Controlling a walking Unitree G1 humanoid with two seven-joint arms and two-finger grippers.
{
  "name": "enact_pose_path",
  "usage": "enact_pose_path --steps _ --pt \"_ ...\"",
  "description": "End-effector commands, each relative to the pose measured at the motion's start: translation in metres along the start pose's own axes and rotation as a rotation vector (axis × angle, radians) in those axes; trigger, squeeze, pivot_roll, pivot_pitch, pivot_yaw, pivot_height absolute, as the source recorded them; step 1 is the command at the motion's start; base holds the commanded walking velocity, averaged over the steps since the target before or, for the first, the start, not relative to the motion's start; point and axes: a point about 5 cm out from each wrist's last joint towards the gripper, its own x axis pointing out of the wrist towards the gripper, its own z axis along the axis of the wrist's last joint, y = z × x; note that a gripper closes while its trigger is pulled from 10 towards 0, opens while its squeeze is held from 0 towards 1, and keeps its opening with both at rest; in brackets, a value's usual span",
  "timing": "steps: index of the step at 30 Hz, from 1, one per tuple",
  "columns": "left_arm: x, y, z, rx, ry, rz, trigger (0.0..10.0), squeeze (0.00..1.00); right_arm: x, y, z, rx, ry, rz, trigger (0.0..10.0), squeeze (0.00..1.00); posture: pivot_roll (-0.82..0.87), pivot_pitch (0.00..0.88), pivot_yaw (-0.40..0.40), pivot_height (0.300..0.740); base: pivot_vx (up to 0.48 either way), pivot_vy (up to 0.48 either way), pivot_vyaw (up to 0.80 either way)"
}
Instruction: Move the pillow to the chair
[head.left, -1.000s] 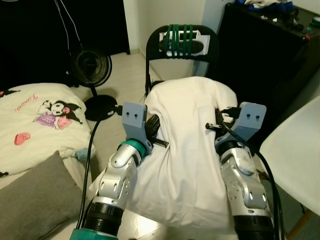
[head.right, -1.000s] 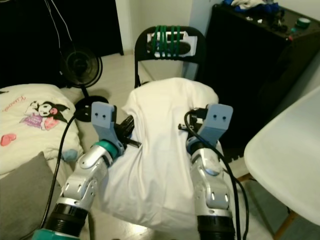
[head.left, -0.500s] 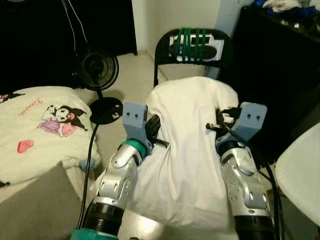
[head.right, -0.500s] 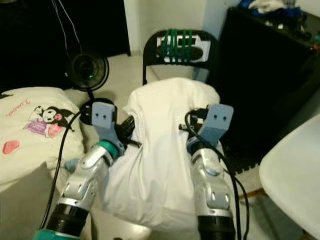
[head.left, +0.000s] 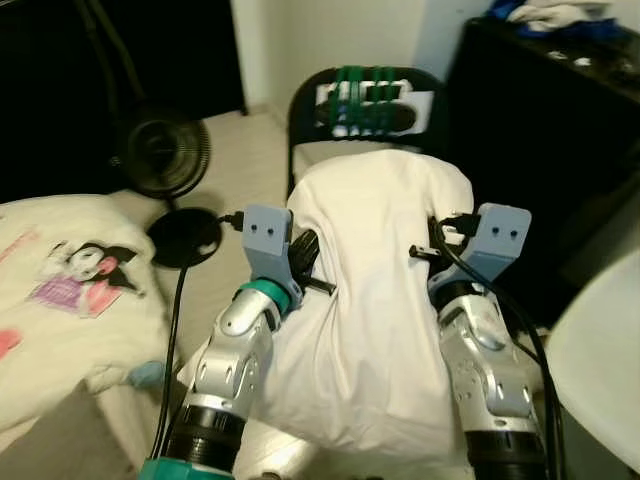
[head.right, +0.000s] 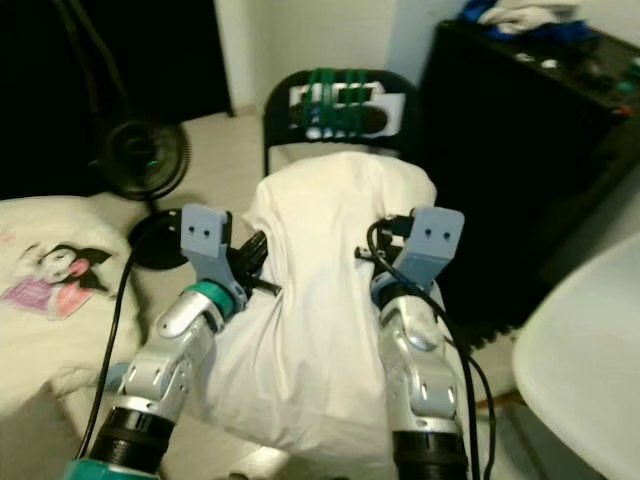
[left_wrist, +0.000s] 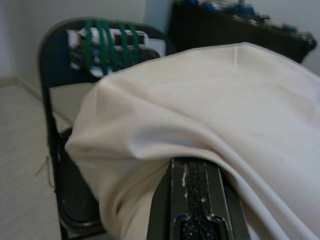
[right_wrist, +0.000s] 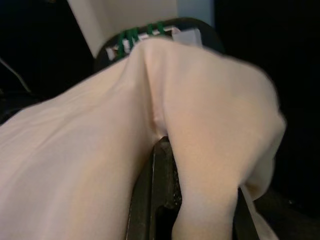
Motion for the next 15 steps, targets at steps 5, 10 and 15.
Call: enact_pose_path --steps 5,10,15 --pt "0.004 -0.0136 0.0076 0.002 -0.036 -0.069 10.0 0.0 0.0007 0.0181 0.0047 0.003 -0.028 0.075 10.0 0.0 0.0 0.022 0.1 0.74 0.375 0.0 0.0" --pt "0.0038 -0.0139 0.0072 0.001 -0.035 -0.07 10.0 0.0 0.0003 0.0189 0.0042 0.001 -0.026 0.08 10.0 0.0 0.0 0.018 0.101 0.74 0.38 0.0 0.0" --pt "0.0031 -0.0145 0.006 0.0 -0.033 -0.073 10.0 0.0 -0.0004 0.019 0.0027 0.001 -0.019 0.083 10.0 0.0 0.0 0.015 0.101 0.74 0.376 0.0 0.0"
